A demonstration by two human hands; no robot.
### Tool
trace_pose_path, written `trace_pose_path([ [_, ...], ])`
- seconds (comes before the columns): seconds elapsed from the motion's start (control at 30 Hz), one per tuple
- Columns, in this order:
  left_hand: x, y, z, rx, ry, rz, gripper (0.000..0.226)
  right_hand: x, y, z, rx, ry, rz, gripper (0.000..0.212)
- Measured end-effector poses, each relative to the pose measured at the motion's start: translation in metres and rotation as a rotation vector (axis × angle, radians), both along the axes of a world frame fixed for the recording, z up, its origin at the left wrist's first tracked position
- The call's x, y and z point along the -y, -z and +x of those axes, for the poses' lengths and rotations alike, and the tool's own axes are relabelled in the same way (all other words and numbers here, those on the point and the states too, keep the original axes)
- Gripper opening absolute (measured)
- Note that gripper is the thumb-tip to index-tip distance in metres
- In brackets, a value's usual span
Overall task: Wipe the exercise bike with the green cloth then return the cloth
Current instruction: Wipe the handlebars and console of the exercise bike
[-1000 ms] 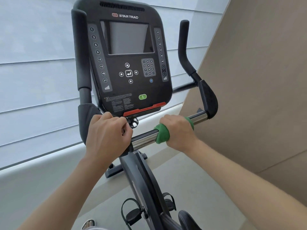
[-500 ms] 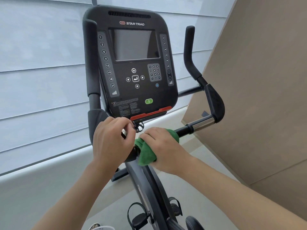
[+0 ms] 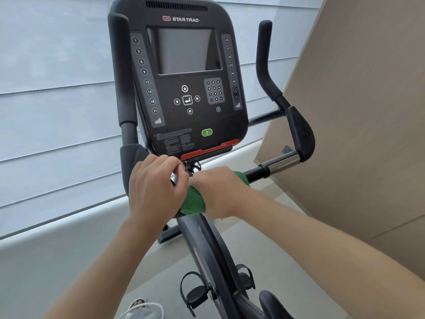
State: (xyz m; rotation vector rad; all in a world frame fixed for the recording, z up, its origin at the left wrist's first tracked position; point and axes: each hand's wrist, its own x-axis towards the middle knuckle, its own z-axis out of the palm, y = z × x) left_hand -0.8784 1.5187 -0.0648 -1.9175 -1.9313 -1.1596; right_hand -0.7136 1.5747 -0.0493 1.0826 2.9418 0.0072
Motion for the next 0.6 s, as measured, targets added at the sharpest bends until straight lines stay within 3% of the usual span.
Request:
trace_pose_path([
  [0.1,0.000,0.001,-0.001,-0.016,-0.007,0.002,0.027,0.021,0.034,0.008,-0.321,-0.019,0.324,0.013],
  [0.17,0.001,-0.002,0.001,-0.023,0.003,-0.007,0.028,0.019,0.045,0.009,-0.422,-0.051,0.430,0.008],
  [0.3,0.003,-0.011,0.009,0.036,0.046,-0.062,0.027,-0.005,0.043,0.038,-0.335,-0.194,0.386,0.016],
  [0.4,0.004,-0.015,0.033,0.167,0.244,-0.112,0.024,-0.030,0.033,0.092,-0.290,-0.081,0.311,0.029],
  [0.5,-0.003,-0.010,0.061,0.058,0.345,-0.269,0.017,-0.050,0.020,0.149,-0.176,0.070,0.276,0.040],
  [0.6,-0.018,-0.007,0.081,-0.033,0.364,-0.386,0.025,-0.064,0.006,0.187,-0.192,0.210,0.221,0.048],
])
